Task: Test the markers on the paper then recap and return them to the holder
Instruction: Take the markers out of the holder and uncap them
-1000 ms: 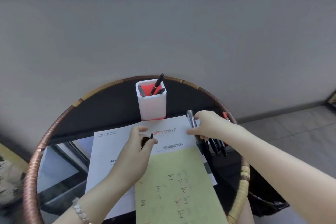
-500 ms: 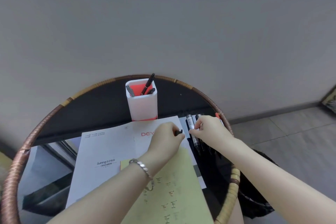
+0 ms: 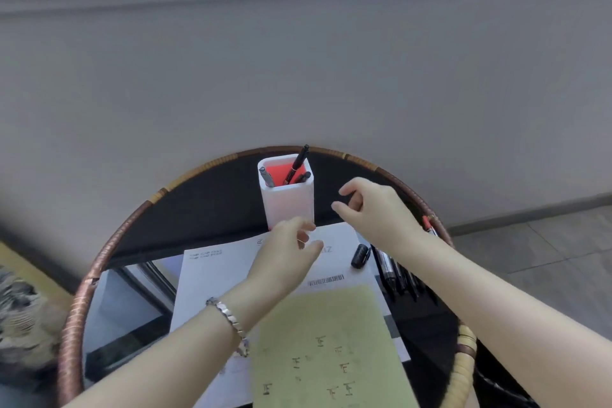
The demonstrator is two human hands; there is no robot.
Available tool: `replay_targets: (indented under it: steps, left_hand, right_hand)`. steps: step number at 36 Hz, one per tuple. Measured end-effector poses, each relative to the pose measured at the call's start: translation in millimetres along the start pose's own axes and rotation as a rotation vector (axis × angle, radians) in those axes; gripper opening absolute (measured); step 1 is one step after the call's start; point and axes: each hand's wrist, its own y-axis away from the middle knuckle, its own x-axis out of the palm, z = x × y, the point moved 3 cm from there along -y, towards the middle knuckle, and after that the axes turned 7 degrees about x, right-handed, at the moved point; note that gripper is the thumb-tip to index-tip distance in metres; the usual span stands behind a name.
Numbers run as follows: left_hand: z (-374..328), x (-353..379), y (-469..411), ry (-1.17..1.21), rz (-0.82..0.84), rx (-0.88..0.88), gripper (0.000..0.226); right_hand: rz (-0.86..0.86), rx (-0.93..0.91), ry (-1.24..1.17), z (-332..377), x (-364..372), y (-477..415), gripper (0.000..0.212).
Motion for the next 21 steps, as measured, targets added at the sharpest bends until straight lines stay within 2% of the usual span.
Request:
replay_targets:
  steps: [3,5,9,15,19,21]
  left_hand:
    - [11,-24,8,-0.007,-0.066,0.0,0.026]
    - [16,-37,14,-0.014,-0.097,0.005,0.025]
    - [18,-53,25,-0.037,-0.137,0.03,0.023]
    - [14,-59,33,-0.045,-0.185,0.121,0.022]
    - [7,-54,35,-0.019,-0.247,0.205,0.03]
    - [-3,-52,35,0.009,-0.299,0.286,0.035]
  right_hand:
    - [-0.01,-0.05,0.008,29,6,-16,0.039]
    - [0.0,-0.041,0.043,42,11,-26,0.04]
    - [-0.013,-0.022,0.07,52,25,-39,0.025]
    - [-0.166,-0.078,-0.055,56,14,-31,0.019]
    - [-0.35,-0.233,-0.157,65,-21,0,0.014]
    - [-0.377,-0.309,-0.198,66,-36,19,0.01]
